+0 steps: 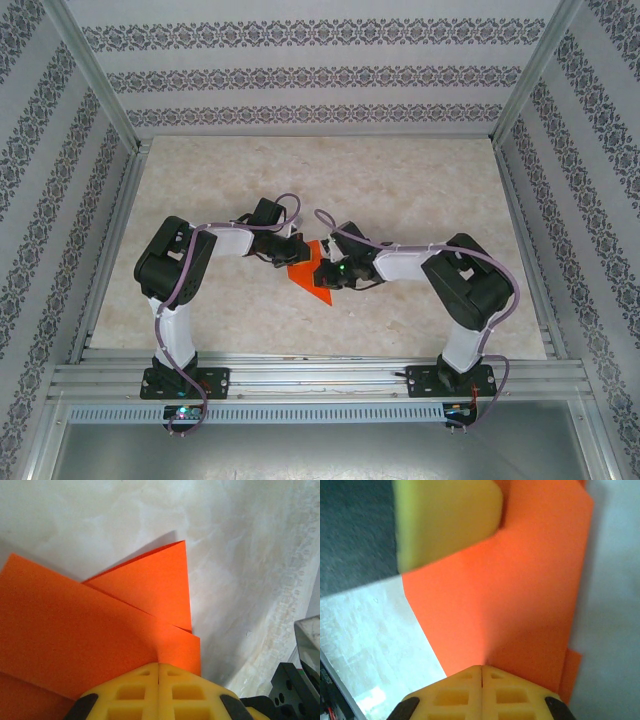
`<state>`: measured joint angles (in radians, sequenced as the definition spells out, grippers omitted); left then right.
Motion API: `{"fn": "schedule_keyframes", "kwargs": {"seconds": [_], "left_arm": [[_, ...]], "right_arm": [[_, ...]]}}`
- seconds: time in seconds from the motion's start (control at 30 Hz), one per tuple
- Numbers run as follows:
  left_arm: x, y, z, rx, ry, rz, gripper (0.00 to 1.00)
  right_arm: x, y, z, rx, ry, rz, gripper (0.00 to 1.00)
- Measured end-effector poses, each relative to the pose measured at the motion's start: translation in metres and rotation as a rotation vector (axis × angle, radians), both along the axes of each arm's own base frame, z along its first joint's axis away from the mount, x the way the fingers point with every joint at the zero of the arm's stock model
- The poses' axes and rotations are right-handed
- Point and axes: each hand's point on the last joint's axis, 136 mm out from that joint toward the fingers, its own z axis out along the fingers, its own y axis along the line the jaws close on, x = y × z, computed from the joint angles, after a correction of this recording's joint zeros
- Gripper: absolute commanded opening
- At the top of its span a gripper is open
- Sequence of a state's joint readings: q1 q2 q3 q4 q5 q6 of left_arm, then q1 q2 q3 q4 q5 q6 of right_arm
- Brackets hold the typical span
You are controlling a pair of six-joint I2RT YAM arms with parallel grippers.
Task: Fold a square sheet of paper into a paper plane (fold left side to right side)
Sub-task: Fourth fold the wing at the center of the table.
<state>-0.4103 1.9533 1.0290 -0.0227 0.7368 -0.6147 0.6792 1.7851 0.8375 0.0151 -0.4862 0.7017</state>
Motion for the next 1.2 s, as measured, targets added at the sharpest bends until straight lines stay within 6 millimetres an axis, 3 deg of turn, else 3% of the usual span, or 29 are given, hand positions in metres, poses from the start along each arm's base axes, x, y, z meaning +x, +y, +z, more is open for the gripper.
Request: {"fn": "schedule_keyframes", "kwargs": {"seconds": [1.2], "left_arm": [[-0.006, 0.0, -0.001, -0.006, 0.027, -0.01, 0.0]], "right_arm": [[-0.045, -0.028, -0.001, -0.015, 0.032, -0.002, 0.0]]}}
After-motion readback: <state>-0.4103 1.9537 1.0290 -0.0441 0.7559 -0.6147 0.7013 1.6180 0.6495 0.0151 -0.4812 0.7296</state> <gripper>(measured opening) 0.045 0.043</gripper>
